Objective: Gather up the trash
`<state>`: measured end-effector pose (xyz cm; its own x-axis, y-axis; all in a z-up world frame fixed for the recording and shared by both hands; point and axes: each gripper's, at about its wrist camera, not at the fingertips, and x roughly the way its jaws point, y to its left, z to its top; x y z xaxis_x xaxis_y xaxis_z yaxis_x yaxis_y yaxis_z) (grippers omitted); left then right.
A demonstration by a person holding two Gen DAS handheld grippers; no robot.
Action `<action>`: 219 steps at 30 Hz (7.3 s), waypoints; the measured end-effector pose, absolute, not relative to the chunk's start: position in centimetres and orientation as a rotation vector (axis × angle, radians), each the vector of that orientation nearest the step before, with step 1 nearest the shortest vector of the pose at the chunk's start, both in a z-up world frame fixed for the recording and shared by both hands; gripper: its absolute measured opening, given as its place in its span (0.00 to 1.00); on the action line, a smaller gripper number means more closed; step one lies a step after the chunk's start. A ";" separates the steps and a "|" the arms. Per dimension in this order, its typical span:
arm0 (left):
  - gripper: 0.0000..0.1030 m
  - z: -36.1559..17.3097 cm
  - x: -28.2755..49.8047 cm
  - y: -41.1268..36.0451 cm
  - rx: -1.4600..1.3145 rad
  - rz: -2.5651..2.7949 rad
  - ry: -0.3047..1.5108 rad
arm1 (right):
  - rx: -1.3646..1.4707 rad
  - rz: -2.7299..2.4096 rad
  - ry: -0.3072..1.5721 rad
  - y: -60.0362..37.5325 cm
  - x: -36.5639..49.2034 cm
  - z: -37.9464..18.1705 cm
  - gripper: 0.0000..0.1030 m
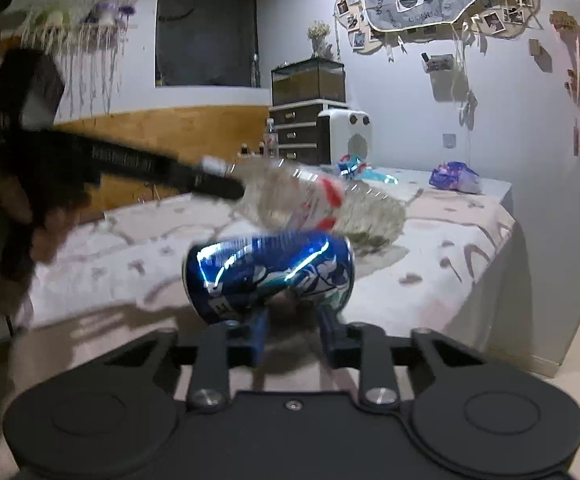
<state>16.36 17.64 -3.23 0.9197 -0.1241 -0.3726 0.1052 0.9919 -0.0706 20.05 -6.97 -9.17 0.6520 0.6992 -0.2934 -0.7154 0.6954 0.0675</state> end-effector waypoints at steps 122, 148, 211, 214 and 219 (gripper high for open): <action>0.59 -0.6 19.7 -4.3 -0.049 -0.242 0.492 | 0.019 0.236 0.457 -26.6 22.1 -1.1 0.93; 0.59 -28.7 34.1 -16.4 -0.157 -0.273 1.118 | 0.358 0.024 0.758 -37.3 28.7 -23.5 0.93; 1.00 -44.5 45.3 -11.5 -0.079 -0.107 1.254 | -0.029 0.354 1.108 -32.4 40.7 -44.5 1.00; 1.00 -42.9 44.0 -11.2 -0.083 -0.103 1.234 | -0.021 0.338 1.096 -32.6 39.8 -43.3 1.00; 1.00 -40.6 41.8 -10.6 -0.086 -0.085 1.200 | -0.011 0.317 1.074 -33.0 38.2 -41.1 1.00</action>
